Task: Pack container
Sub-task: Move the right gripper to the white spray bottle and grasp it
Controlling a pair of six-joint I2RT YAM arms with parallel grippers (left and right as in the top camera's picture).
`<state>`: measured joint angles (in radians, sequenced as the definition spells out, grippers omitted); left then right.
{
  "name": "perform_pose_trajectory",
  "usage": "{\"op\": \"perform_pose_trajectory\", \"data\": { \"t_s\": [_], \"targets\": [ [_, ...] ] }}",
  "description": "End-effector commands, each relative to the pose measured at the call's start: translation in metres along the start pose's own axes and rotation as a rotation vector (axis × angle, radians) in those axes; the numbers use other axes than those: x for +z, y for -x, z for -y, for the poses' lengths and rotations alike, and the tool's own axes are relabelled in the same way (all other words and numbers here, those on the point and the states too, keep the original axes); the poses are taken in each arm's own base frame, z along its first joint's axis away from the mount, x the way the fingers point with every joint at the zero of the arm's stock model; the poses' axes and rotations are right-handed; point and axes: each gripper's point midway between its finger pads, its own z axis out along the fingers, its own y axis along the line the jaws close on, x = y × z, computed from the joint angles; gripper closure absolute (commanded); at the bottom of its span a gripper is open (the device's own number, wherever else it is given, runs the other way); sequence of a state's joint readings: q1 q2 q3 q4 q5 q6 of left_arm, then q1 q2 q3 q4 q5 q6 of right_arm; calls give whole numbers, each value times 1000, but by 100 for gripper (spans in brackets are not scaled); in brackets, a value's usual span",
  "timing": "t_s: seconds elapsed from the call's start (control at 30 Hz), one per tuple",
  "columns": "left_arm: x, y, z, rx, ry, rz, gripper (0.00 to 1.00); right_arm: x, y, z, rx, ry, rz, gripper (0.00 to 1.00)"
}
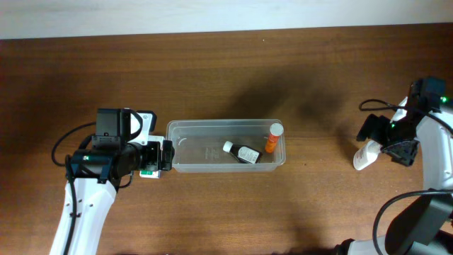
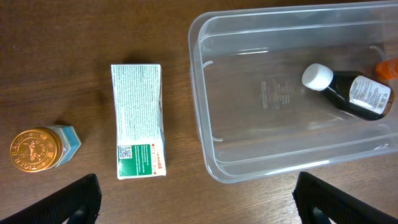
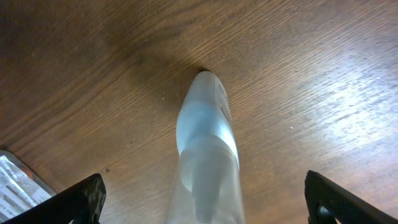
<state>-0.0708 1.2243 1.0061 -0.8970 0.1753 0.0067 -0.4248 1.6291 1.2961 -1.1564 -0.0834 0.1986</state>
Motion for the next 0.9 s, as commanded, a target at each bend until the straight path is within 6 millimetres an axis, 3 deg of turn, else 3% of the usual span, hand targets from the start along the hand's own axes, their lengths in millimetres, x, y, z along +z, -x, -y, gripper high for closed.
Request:
{"op": "perform_pose_trajectory", "data": {
  "t_s": [0.0,0.17,0.3,0.87],
  "targets": [
    [-3,5,-1,-2,8,13,1,5,-1,-2,-9,18,-2,7],
    [-3,6,-1,-2,8,13,1,5,4,-3,-11,21,16,19],
    [-3,6,-1,-2,8,13,0,5,4,-3,-11,22,16,44],
    [-3,6,-1,-2,8,13,1,4,1,-3,-10,19,4,70]
  ]
}}
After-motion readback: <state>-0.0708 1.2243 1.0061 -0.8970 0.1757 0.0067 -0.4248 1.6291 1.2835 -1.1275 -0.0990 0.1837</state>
